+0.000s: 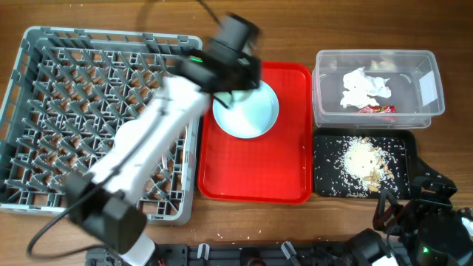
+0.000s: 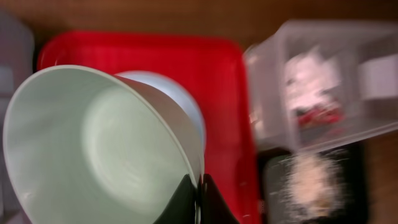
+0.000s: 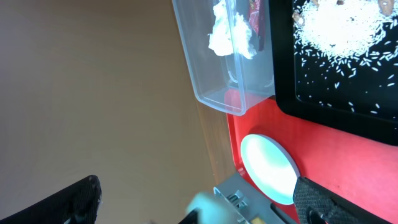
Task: Sort waste into correct bins and load items into the dishwasher rack
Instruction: 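Carry the pale green bowl into the rack and release it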
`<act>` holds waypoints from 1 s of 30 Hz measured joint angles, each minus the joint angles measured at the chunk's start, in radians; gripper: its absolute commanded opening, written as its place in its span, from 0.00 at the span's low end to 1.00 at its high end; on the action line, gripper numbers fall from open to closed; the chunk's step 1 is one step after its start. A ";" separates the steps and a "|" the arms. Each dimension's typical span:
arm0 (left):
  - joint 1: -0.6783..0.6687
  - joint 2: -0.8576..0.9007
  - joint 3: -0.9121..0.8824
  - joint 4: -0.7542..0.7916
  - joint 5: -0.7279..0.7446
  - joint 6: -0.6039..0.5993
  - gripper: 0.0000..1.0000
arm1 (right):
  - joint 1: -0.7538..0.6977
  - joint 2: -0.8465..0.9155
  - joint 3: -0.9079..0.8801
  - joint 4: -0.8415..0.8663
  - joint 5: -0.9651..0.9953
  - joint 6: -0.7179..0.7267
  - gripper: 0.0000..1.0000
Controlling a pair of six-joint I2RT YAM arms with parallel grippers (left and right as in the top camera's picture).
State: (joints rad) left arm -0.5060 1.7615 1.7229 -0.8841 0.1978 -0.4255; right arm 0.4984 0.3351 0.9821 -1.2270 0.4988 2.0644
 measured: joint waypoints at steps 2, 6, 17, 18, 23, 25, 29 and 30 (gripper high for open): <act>0.171 -0.043 0.000 0.066 0.232 -0.011 0.04 | 0.000 0.000 0.000 0.000 0.000 0.000 1.00; 0.450 -0.035 0.000 0.056 0.524 -0.045 0.04 | 0.000 0.000 0.000 0.000 0.000 0.000 1.00; 0.791 0.321 0.000 -0.127 0.998 0.036 0.04 | 0.000 0.000 0.000 0.000 0.000 0.000 1.00; 0.800 0.338 0.000 -0.134 1.036 0.042 0.04 | 0.000 0.000 0.000 0.000 0.000 0.000 1.00; 0.842 0.369 0.000 -0.146 1.090 0.051 0.24 | 0.000 0.000 0.000 0.000 0.000 0.000 1.00; 0.867 0.373 0.000 -0.161 1.072 0.059 0.46 | 0.000 0.000 0.000 0.000 0.000 0.000 1.00; 0.922 0.388 0.000 -0.241 1.029 0.091 0.70 | 0.000 0.000 0.000 0.000 0.000 0.000 1.00; 0.933 0.389 0.000 -0.255 1.017 0.097 0.75 | 0.000 0.000 0.000 0.000 0.000 0.000 0.99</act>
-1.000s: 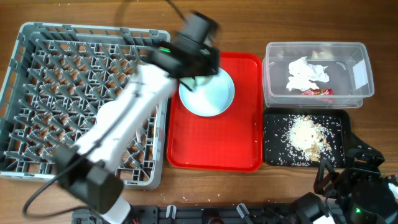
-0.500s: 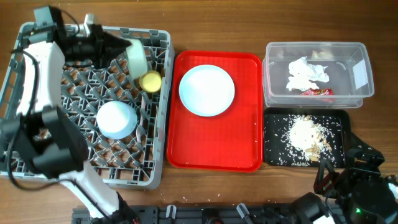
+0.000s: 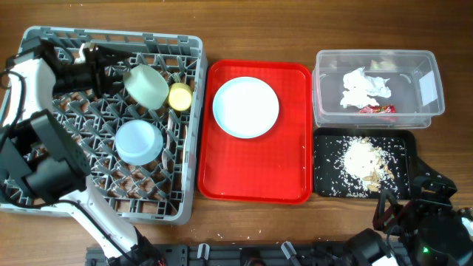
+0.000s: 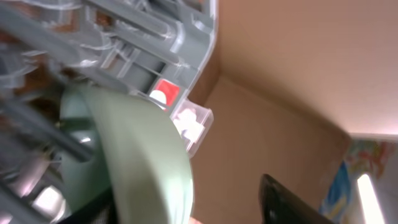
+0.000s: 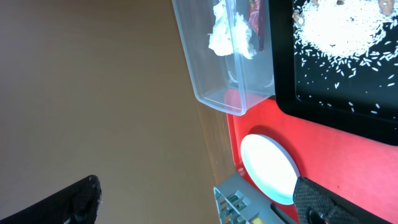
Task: Sort waste into correct bins and load items into the dishwasher rack
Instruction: 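Carry the pale green bowl into the rack and release it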
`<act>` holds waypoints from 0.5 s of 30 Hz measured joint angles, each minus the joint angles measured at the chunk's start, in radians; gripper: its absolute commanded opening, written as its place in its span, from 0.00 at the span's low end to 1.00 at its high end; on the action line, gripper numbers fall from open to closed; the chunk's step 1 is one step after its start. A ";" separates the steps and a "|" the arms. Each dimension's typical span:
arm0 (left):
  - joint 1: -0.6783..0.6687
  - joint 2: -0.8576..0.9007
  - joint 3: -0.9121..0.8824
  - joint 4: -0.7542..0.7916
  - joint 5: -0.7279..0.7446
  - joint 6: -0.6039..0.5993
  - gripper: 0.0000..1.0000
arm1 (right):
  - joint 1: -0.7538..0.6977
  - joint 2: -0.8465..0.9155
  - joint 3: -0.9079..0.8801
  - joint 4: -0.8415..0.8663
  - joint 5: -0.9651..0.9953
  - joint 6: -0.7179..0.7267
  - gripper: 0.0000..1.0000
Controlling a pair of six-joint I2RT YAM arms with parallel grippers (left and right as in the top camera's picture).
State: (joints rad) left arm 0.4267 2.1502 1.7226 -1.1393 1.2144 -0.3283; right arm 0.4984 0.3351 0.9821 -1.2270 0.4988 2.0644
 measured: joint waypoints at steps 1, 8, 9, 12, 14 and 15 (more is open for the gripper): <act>0.011 0.000 0.000 -0.014 -0.014 0.008 0.78 | 0.000 0.000 0.000 0.000 0.000 0.000 1.00; 0.081 -0.022 -0.005 -0.076 -0.135 0.020 1.00 | 0.000 0.000 0.000 0.000 0.000 0.000 1.00; 0.100 -0.048 -0.005 -0.077 -0.167 0.019 1.00 | 0.000 0.000 0.000 0.000 0.000 0.000 1.00; 0.144 -0.150 -0.006 -0.077 -0.257 0.003 1.00 | 0.000 0.000 0.000 0.000 0.000 0.000 1.00; 0.176 -0.268 -0.006 -0.078 -0.351 -0.017 0.99 | 0.000 0.000 0.000 0.000 0.000 0.000 1.00; 0.183 -0.328 -0.006 -0.077 -0.393 -0.024 0.99 | 0.000 0.000 0.000 0.000 0.000 0.000 1.00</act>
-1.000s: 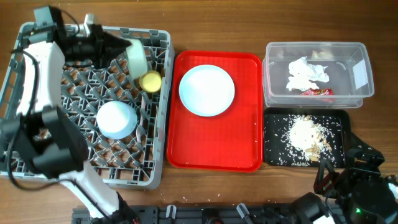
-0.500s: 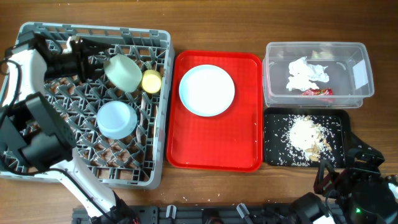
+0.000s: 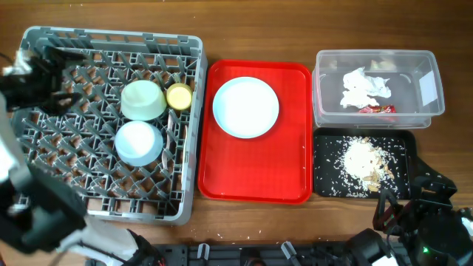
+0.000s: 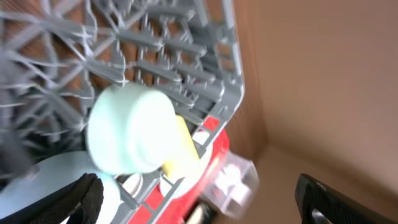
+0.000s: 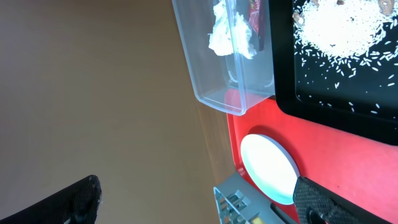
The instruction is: Sort waste into correct bins and load items into the dishwasher rack
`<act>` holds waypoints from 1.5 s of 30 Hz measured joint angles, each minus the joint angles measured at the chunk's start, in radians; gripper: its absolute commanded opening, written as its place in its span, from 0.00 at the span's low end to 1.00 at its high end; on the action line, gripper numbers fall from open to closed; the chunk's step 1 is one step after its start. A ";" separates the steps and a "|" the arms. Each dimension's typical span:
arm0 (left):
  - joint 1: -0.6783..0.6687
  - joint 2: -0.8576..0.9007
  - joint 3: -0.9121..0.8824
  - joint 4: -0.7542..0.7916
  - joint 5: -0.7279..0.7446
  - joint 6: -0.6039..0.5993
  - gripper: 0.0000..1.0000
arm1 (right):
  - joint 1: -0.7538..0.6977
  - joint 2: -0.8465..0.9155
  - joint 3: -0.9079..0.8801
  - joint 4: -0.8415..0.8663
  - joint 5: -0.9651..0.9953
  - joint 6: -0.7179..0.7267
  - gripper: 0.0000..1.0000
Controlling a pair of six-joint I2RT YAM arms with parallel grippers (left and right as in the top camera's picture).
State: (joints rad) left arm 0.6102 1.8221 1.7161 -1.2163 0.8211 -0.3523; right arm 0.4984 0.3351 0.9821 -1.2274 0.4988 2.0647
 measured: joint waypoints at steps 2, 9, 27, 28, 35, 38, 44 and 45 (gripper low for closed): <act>-0.005 -0.116 0.000 -0.001 -0.086 -0.008 0.92 | 0.000 0.000 0.000 0.000 0.000 0.000 1.00; -0.250 -0.340 0.003 0.008 -0.364 -0.027 0.04 | 0.000 0.000 0.000 0.000 0.000 0.000 1.00; -0.555 0.125 0.002 -0.085 -0.720 -0.036 0.04 | 0.000 0.000 0.000 0.000 0.000 0.000 1.00; -0.555 0.130 0.002 -0.100 -0.722 -0.036 0.04 | 0.000 0.000 0.000 0.000 0.000 0.000 1.00; -0.555 0.132 0.002 -0.195 -0.728 -0.036 0.04 | 0.000 0.000 0.000 0.000 0.000 0.000 1.00; -0.555 0.132 0.002 -0.201 -0.727 -0.036 0.04 | 0.000 0.000 0.000 0.000 0.000 0.000 1.00; -0.555 0.106 0.005 -0.078 -0.674 -0.046 0.04 | 0.000 0.000 0.000 0.000 0.000 0.000 1.00; -0.555 0.087 0.005 -0.057 -0.679 -0.056 0.04 | 0.000 0.000 0.000 0.000 0.000 0.000 1.00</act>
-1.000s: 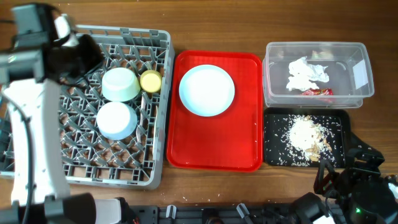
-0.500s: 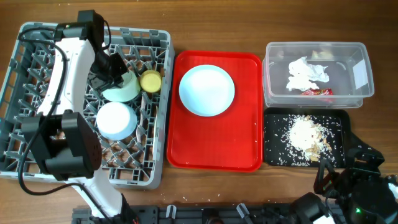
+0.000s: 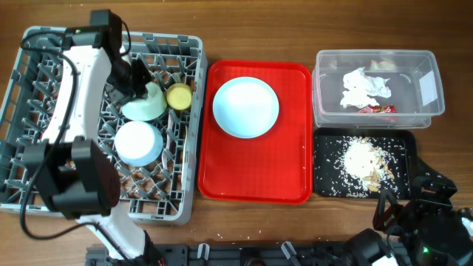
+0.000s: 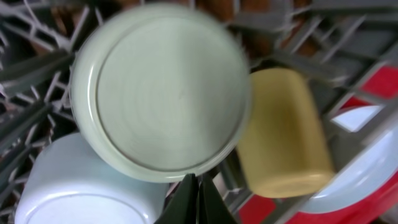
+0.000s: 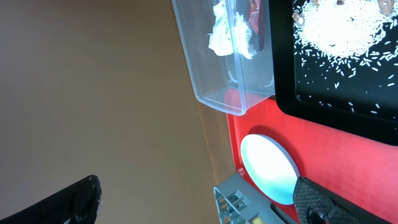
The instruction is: Sort waste into correct bins and load items into the dishwasher rack
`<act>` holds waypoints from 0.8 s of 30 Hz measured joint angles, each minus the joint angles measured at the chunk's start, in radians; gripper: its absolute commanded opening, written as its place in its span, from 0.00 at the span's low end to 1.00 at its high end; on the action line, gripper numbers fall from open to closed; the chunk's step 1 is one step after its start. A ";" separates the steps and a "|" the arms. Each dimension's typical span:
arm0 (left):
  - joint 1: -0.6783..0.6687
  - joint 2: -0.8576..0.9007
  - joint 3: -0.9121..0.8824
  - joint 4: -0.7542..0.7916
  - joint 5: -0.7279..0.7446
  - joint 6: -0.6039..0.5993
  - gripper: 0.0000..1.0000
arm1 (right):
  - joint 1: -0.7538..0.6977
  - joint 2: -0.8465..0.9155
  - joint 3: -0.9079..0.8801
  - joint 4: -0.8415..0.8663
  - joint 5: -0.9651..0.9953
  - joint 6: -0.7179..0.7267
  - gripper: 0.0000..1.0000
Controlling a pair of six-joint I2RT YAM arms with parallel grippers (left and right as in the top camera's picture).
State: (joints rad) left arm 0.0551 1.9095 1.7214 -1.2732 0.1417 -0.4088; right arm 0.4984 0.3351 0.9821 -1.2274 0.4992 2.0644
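Note:
The pale green bowl (image 3: pixel 145 103) (image 4: pixel 161 93) lies bottom up in the grey dishwasher rack (image 3: pixel 44 148). A yellow cup (image 3: pixel 179 96) (image 4: pixel 286 137) lies to its right, and a white bowl (image 3: pixel 138 142) (image 4: pixel 74 186) sits just in front of it. My left gripper (image 3: pixel 137 76) (image 4: pixel 196 199) is shut, its tips at the green bowl's rim, with nothing seen between them. A white plate (image 3: pixel 245 107) (image 5: pixel 268 167) lies on the red tray (image 3: pixel 255 177). My right gripper (image 3: pixel 414 210) (image 5: pixel 199 205) rests open at the table's front right.
A clear bin (image 3: pixel 377 89) with crumpled paper and a wrapper stands at the back right. In front of it is a black tray (image 3: pixel 329 166) strewn with rice. The left arm reaches across the back of the rack.
My left gripper was open at the rack's far left, away from the bowl. Now it is shut at the green bowl's rim. Bowl, cup and plate lie as before.
My left gripper held the green bowl over the red tray by the plate. Then it had the bowl tilted at the back of the rack. Then the bowl lay bottom up in the rack with the gripper open and off to the left. Now the gripper is shut beside it.

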 measured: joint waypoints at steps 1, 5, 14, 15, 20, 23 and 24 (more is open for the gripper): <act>0.000 -0.016 0.000 0.008 -0.019 -0.013 0.04 | 0.000 0.000 0.000 0.000 0.000 0.000 1.00; 0.000 -0.071 0.004 0.015 -0.117 -0.050 0.04 | 0.000 0.000 0.000 0.000 0.000 0.000 1.00; 0.000 -0.075 -0.243 0.179 -0.179 -0.054 0.04 | 0.000 0.000 0.000 0.000 0.000 0.000 1.00; 0.000 -0.075 -0.245 0.176 -0.179 -0.054 0.04 | 0.000 0.000 0.000 0.000 0.000 0.000 0.99; 0.000 -0.079 -0.233 0.110 -0.178 -0.055 0.04 | 0.000 0.000 0.000 0.000 0.000 0.000 1.00; 0.000 -0.119 -0.183 0.098 -0.158 -0.055 0.05 | 0.000 0.000 0.000 0.000 0.000 0.000 1.00; 0.000 -0.145 -0.169 0.096 -0.146 -0.056 0.07 | 0.000 0.000 0.000 0.000 0.000 0.000 1.00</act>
State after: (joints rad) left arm 0.0547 1.7641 1.5528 -1.1774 -0.0048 -0.4644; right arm 0.4984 0.3351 0.9817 -1.2274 0.4988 2.0644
